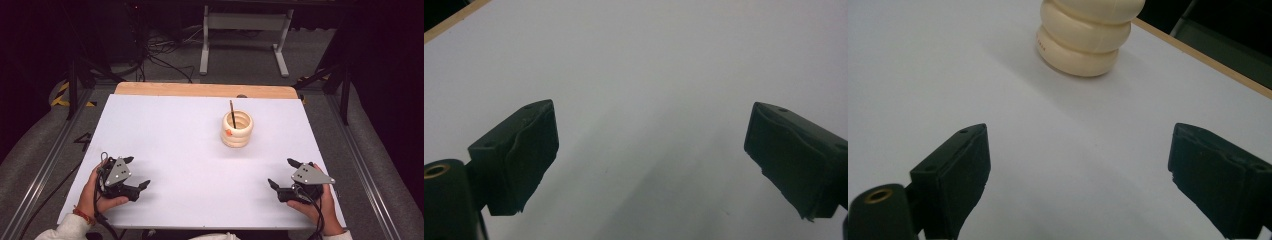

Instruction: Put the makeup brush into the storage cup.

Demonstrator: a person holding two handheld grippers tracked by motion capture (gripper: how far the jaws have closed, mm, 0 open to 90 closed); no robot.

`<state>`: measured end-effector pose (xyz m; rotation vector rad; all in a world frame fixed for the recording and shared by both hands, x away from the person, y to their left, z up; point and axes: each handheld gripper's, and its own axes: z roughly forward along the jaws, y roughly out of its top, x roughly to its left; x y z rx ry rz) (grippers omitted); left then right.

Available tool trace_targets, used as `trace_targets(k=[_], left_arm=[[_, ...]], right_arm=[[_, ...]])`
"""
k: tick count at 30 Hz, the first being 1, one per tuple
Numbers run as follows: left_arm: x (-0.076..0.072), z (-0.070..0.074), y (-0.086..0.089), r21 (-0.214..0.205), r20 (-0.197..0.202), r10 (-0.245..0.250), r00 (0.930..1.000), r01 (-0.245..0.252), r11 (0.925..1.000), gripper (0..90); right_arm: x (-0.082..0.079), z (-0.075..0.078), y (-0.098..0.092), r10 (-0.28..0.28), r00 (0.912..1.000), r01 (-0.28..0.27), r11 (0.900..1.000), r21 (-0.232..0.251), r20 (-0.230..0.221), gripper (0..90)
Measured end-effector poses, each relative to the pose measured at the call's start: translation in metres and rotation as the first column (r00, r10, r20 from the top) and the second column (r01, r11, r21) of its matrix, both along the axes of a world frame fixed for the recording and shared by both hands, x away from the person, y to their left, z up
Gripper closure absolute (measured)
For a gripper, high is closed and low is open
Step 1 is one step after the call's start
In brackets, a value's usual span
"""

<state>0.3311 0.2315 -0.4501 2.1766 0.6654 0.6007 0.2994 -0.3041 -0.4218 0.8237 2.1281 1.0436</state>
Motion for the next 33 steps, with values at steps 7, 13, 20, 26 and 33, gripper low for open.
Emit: trace_targets(k=[7,13,20,26,33], left_arm=[[0.001,-0.004,0.011,-0.027,-0.028,0.025,0.9993,-0.026,0.9993,4.8],[0.002,-0.005,0.013,-0.03,-0.042,0.038,0.9984,-0.04,0.9988,3.2],[-0.001,-0.004,0.013,-0.042,-0.042,0.034,0.9985,-0.036,0.9985,2.8],[-0.002,-0.005,0.012,-0.045,-0.044,0.025,0.9987,-0.027,0.9986,2.8],[-0.003,-0.004,0.014,-0.054,-0.04,0.019,0.999,-0.021,0.9983,2.9]], right_arm=[[-0.001,0.001,-0.001,-0.003,0.9997,0.003,0.9998,0.02,0.023,4.3],[-0.002,-0.001,0.001,-0.004,0.9991,0.004,0.9999,0.016,0.041,2.9],[-0.003,-0.001,0.001,-0.005,0.9989,0.004,0.9996,0.027,0.046,2.5],[-0.005,-0.003,-0.003,-0.012,0.9992,0.01,0.9994,0.034,0.039,2.5],[-0.006,-0.003,-0.003,-0.023,0.9986,0.022,0.9991,0.038,0.047,2.4]])
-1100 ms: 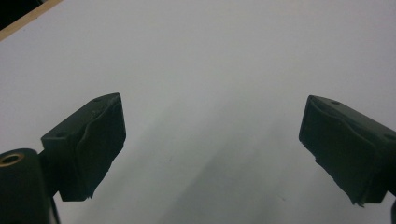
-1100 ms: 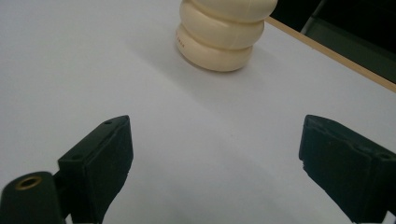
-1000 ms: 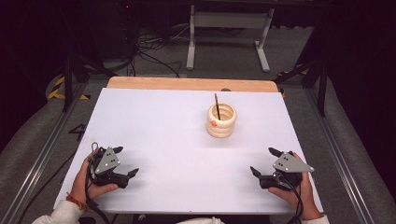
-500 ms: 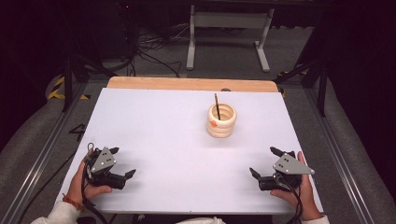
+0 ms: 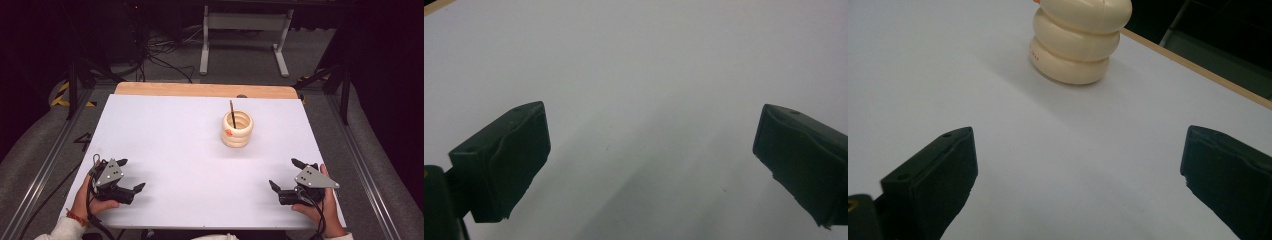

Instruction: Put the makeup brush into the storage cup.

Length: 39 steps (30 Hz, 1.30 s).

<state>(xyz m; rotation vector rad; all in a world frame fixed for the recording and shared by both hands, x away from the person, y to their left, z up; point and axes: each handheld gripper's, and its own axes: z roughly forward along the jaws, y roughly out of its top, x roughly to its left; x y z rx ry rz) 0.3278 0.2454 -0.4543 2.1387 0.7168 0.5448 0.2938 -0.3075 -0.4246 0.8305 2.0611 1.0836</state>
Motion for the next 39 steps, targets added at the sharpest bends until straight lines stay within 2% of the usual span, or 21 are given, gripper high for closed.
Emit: trace_targets(k=[22,32,39], left_arm=[[0.0014,0.0023,-0.0018,-0.023,0.004,-0.007,1.0,0.007,0.9997,3.0],[0.0024,0.002,-0.0019,-0.025,-0.001,-0.001,1.0,0.001,0.9997,3.2],[0.004,0.0011,-0.0024,-0.027,-0.01,0.005,0.9999,-0.006,0.9996,3.3]], right_arm=[[0.002,-0.0018,0.0027,0.005,1.0,-0.005,0.9999,-0.013,-0.006,2.5],[0.0017,-0.0003,0.0005,0.019,0.9997,-0.018,0.9998,0.012,-0.018,2.5],[0.0022,-0.0005,-0.0014,0.012,0.9999,-0.012,0.9999,0.012,-0.012,2.4]])
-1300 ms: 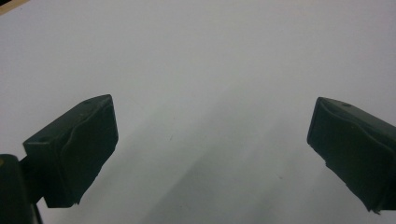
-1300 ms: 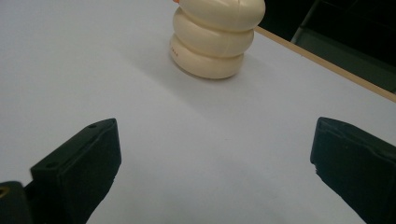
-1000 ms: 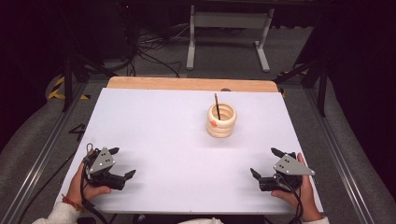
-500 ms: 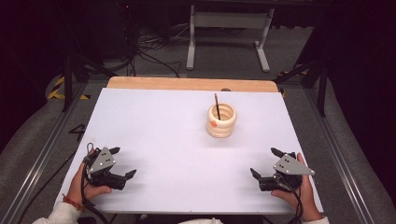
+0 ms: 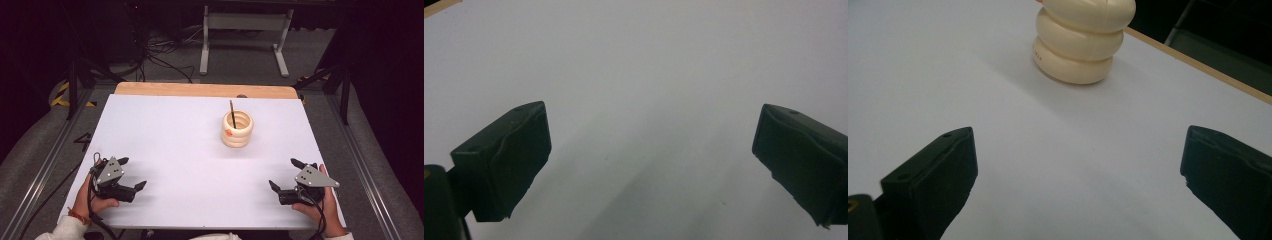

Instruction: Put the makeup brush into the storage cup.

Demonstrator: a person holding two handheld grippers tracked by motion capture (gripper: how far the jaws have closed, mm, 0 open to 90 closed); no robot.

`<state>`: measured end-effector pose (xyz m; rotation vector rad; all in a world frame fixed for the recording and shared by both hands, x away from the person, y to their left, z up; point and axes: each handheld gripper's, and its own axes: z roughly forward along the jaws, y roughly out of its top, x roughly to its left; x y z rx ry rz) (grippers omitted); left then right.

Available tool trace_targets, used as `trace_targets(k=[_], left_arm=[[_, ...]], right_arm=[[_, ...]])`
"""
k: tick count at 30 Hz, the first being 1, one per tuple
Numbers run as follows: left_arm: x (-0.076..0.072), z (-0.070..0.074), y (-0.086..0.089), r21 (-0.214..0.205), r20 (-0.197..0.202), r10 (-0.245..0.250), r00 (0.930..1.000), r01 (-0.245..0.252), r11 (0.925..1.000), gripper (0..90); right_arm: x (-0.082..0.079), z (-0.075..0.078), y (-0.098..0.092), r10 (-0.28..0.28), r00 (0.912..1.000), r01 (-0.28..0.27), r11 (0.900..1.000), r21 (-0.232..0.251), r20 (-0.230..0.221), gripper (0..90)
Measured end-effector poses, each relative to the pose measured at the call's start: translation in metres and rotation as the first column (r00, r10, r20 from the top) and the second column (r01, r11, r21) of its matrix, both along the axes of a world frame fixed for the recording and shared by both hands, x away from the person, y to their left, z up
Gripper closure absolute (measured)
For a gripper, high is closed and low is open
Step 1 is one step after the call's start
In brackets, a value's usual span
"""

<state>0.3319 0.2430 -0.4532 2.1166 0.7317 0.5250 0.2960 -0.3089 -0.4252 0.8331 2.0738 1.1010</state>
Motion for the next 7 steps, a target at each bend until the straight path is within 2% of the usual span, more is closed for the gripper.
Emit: trace_targets(k=[7], left_arm=[[0.0017,0.0009,0.0008,-0.006,0.001,-0.008,1.0,0.008,1.0,3.3]], right_arm=[[-0.0002,-0.0001,0.0004,0.001,0.9999,-0.001,1.0,0.004,-0.014,2.4]])
